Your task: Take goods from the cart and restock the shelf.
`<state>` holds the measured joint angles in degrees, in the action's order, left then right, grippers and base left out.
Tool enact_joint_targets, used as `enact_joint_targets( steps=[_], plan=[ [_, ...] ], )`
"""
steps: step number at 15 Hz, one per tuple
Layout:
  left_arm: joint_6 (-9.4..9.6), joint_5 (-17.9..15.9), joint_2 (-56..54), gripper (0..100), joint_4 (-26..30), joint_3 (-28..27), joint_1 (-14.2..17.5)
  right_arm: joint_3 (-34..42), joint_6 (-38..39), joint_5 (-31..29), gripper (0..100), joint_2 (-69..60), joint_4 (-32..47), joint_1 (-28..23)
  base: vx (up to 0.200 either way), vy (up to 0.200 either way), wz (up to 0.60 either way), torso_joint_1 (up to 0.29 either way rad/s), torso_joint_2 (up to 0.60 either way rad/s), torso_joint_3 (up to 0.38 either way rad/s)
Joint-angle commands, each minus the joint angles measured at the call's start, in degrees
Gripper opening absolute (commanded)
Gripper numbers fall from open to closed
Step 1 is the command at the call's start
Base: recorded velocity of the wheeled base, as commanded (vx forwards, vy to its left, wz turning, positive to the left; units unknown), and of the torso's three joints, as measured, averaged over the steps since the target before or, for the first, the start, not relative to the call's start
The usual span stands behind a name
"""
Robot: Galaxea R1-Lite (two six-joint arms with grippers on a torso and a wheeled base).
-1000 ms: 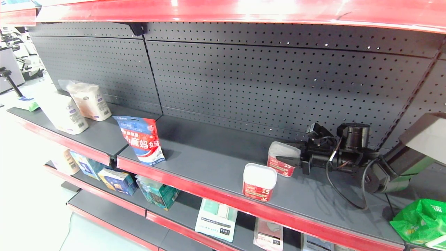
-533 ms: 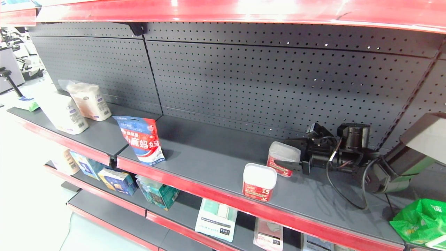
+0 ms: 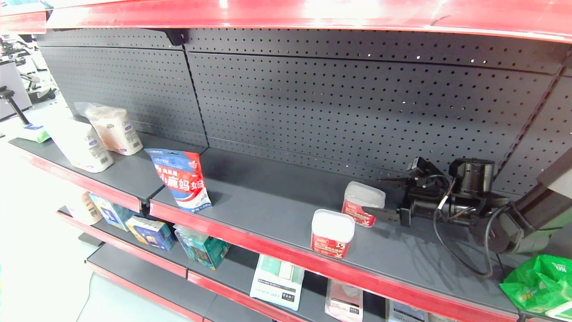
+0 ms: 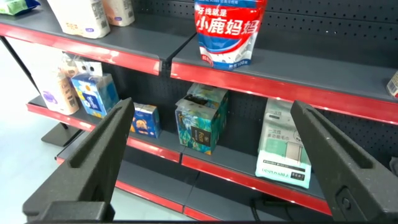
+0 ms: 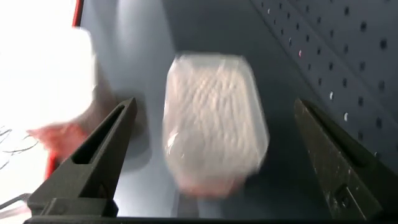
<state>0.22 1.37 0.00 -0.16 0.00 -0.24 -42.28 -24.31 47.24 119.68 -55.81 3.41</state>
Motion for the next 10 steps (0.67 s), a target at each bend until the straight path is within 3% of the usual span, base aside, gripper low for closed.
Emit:
enact_joint_targets(
  steps=[1, 10],
  plan=[
    [0.04, 0.04, 0.00, 100, -0.02, 0.00, -0.02, 3.17, -0.21, -0.22, 100, -2.60, -0.09, -0.78, 0.000, 0.000, 0.00, 0.000, 0.00, 0.000],
    [-0.04, 0.04, 0.00, 100, -0.02, 0.00, -0.02, 6.42, -1.00, -8.74, 100, -0.85, 0.09, -2.10, 0.000, 0.000, 0.00, 0.000, 0.00, 0.000]
  ],
)
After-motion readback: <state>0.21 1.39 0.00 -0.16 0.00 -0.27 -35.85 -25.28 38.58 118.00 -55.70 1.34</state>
